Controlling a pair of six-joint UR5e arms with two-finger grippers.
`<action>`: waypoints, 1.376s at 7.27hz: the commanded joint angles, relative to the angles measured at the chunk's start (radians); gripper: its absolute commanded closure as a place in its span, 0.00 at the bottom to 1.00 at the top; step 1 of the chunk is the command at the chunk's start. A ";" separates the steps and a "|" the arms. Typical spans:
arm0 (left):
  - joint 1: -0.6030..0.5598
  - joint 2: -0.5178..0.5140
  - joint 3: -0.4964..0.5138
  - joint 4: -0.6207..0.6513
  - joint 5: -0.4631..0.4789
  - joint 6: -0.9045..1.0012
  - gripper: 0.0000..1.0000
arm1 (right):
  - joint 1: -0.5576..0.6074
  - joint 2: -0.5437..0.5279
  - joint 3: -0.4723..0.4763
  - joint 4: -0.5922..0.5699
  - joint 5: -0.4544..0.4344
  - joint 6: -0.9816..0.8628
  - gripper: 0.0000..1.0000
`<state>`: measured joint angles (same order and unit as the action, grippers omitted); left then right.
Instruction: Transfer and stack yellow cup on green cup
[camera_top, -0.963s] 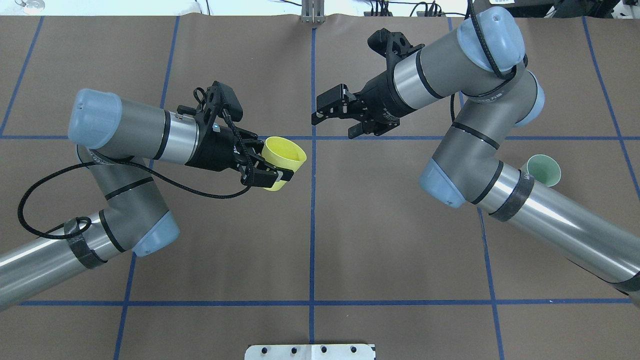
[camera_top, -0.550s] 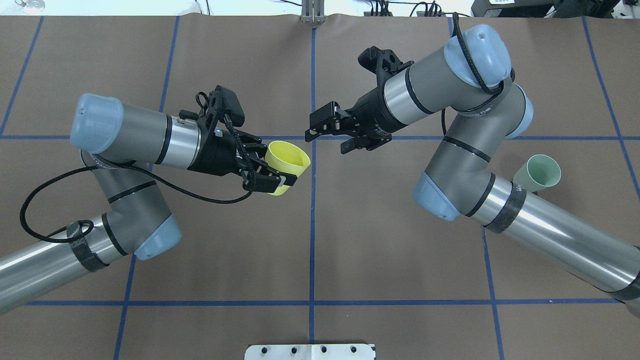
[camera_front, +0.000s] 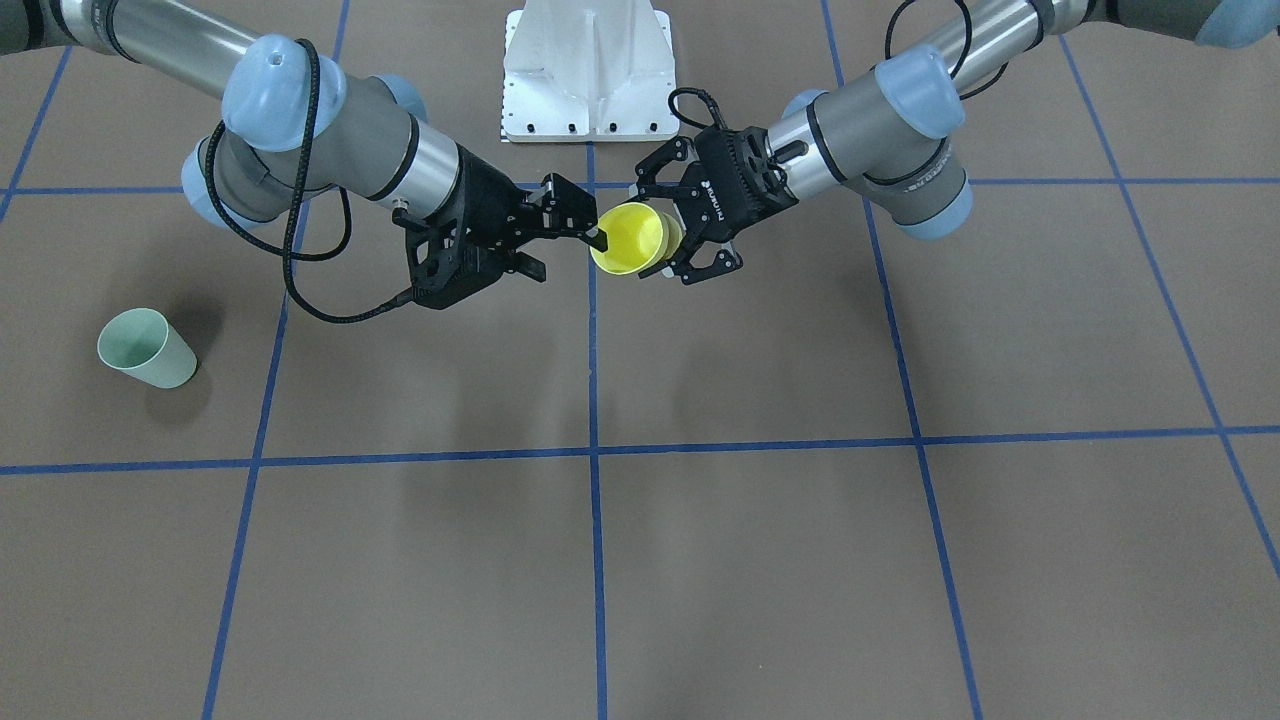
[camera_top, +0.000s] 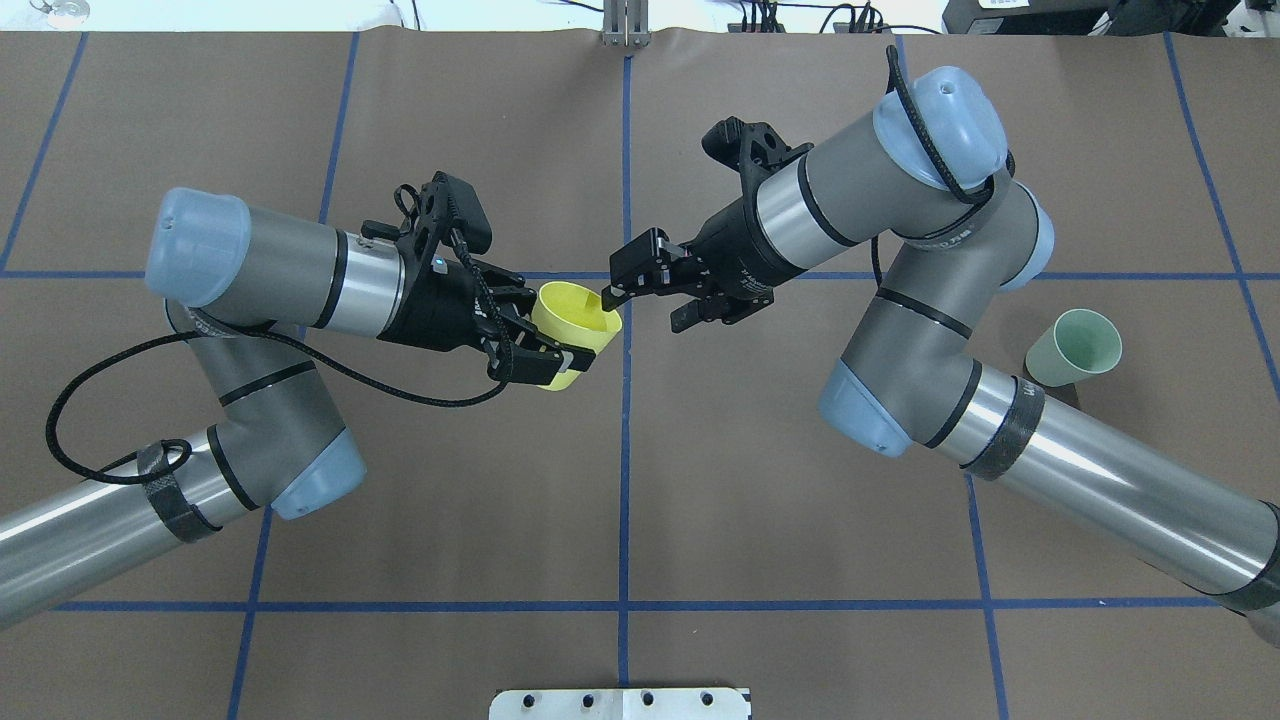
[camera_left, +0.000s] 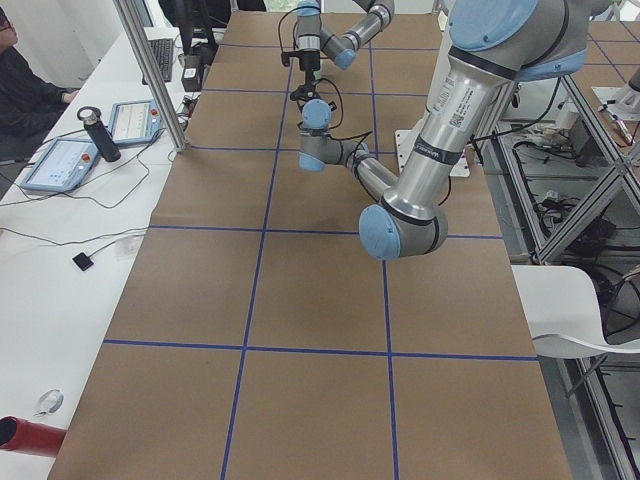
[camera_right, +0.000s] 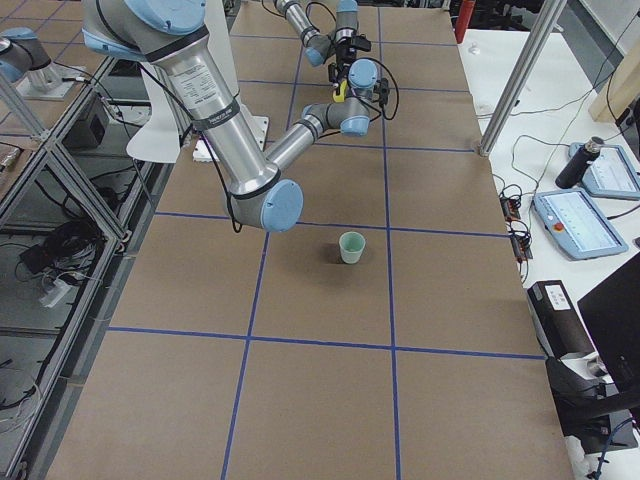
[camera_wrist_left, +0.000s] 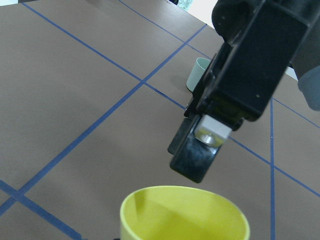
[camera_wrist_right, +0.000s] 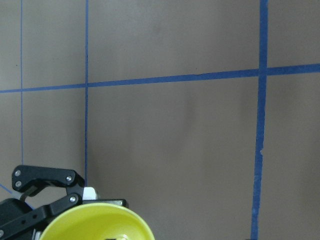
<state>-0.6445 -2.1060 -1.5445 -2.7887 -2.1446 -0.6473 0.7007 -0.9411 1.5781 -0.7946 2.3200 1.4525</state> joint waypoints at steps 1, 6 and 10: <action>0.000 0.000 0.001 -0.002 0.000 0.000 0.82 | -0.003 0.001 -0.003 -0.005 0.013 -0.001 0.11; 0.019 -0.029 0.014 -0.003 0.002 -0.002 0.82 | -0.010 -0.004 -0.001 0.003 0.016 -0.001 0.34; 0.028 -0.057 0.035 -0.003 0.008 -0.006 0.82 | -0.009 -0.010 0.002 0.005 0.027 0.000 0.59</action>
<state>-0.6178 -2.1590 -1.5161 -2.7919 -2.1378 -0.6527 0.6918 -0.9478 1.5787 -0.7901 2.3442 1.4522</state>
